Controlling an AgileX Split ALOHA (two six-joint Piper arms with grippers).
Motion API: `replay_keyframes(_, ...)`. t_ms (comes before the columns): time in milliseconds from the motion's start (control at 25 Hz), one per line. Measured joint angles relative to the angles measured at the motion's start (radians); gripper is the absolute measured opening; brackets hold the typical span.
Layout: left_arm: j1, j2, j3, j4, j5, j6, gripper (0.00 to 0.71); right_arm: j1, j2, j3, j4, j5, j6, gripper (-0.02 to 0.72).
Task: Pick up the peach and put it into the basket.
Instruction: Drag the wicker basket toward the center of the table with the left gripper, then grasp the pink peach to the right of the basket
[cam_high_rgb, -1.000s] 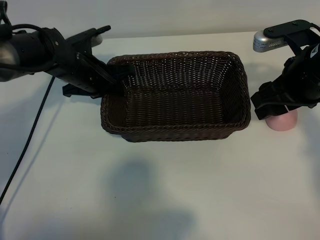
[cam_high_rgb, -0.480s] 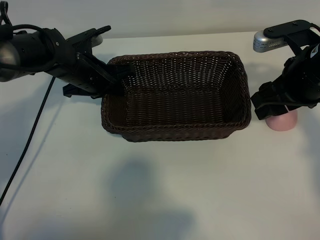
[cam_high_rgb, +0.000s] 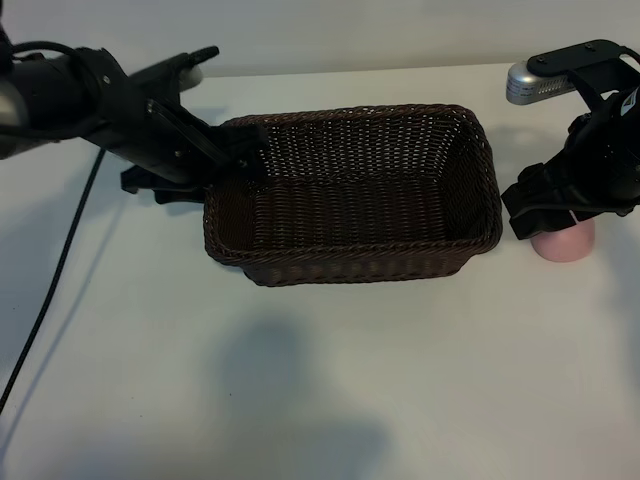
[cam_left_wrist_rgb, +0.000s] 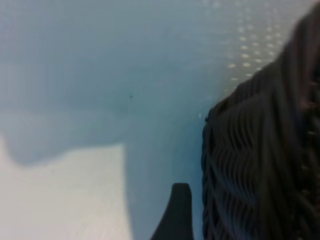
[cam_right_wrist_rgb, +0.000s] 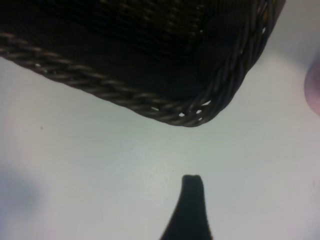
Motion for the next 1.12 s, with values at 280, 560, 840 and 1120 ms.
replay_keyframes(280,0.0,-0.121,-0.006,0.231,0.079,-0.178,0.687,0.0,0.0,0.0,0.0,0.0,0.0,0.595)
replay_keyframes(560,0.0,-0.148,-0.099,0.348,0.215,-0.227,0.672,0.0,0.0,0.0,0.0,0.0,0.0,0.595)
replay_keyframes(840,0.0,-0.164,-0.149,0.451,0.376,-0.233,0.654,0.0,0.0,0.0,0.0,0.0,0.0,0.595)
replay_keyframes(1120,0.042,-0.326,-0.15,0.554,0.456,-0.239,0.639,0.0,0.0,0.0,0.0,0.0,0.0,0.595)
